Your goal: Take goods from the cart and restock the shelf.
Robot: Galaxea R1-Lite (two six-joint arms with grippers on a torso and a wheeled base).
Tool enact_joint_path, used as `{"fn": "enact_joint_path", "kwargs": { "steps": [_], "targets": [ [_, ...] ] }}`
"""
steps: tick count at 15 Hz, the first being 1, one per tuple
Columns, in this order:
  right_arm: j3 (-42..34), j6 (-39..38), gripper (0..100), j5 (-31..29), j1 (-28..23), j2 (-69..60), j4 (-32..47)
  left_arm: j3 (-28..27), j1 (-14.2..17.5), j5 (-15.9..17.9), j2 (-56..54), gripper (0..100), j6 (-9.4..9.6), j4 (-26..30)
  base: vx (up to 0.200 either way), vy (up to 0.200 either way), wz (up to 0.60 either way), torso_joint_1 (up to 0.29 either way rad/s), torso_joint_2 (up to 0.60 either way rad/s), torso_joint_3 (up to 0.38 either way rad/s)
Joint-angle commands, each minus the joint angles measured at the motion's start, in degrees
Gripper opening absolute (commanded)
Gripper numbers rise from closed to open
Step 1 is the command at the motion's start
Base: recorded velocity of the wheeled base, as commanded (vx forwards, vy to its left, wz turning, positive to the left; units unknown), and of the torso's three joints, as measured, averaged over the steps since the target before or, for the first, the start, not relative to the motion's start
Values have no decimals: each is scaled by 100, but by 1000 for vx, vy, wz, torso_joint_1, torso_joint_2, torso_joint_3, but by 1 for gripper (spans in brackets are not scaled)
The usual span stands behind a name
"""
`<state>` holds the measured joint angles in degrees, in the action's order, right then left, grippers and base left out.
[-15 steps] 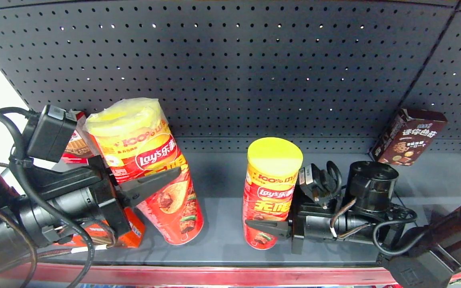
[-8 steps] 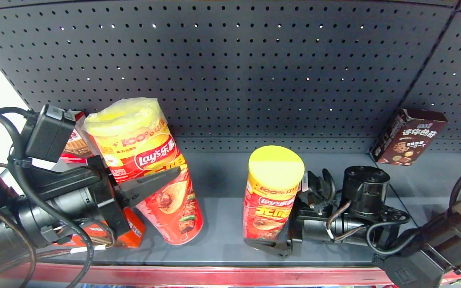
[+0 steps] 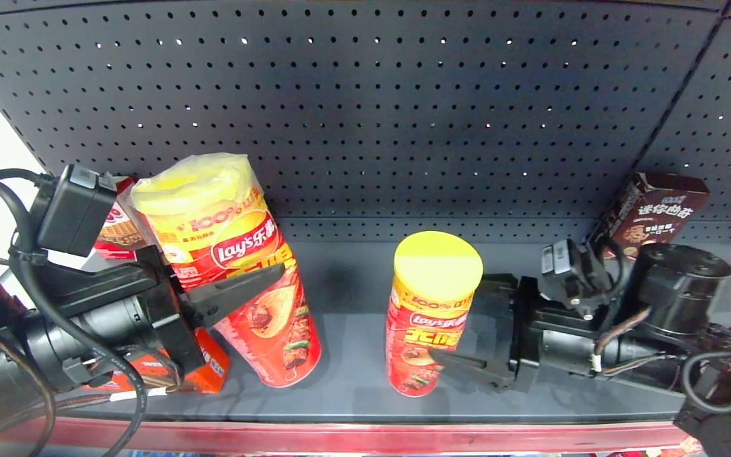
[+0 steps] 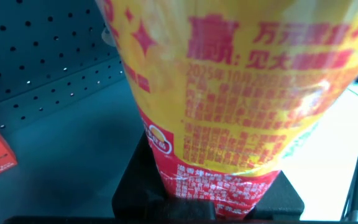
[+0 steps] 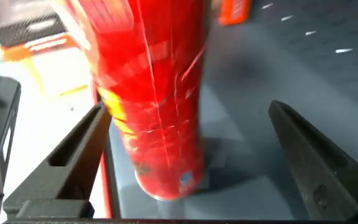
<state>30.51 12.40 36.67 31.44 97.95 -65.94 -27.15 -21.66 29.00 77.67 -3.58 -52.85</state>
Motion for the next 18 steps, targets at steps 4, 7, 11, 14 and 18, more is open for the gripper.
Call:
{"fn": "enact_joint_path", "kwargs": {
  "steps": [4, 7, 11, 14, 18],
  "targets": [
    [-766, -405, 100, -1918, -182, -2913, 1250, 17, -66, 9, -138, 0, -2, 2, 0, 0, 0, 0, 0, 0],
    [-968, -466, 100, -3087, -191, -4214, 2481, 43, -75, 9, -199, 0, -2, 11, 0, 0, 0, 0, 0, 0],
    [-1707, -625, 100, -4774, -226, -6851, 5214, 421, -66, 9, -568, 0, 7, 55, 0, 0, 0, 0, 0, 0],
    [-2128, -625, 100, -4792, -1087, -8239, 6374, 518, -66, 9, -612, 0, 16, 64, 0, 0, 0, 0, 0, 0],
    [-2577, -677, 100, -5170, -1694, -9347, 7253, 562, -66, 9, -753, 0, 16, 81, 0, 0, 0, 0, 0, 0]
  ]
}}
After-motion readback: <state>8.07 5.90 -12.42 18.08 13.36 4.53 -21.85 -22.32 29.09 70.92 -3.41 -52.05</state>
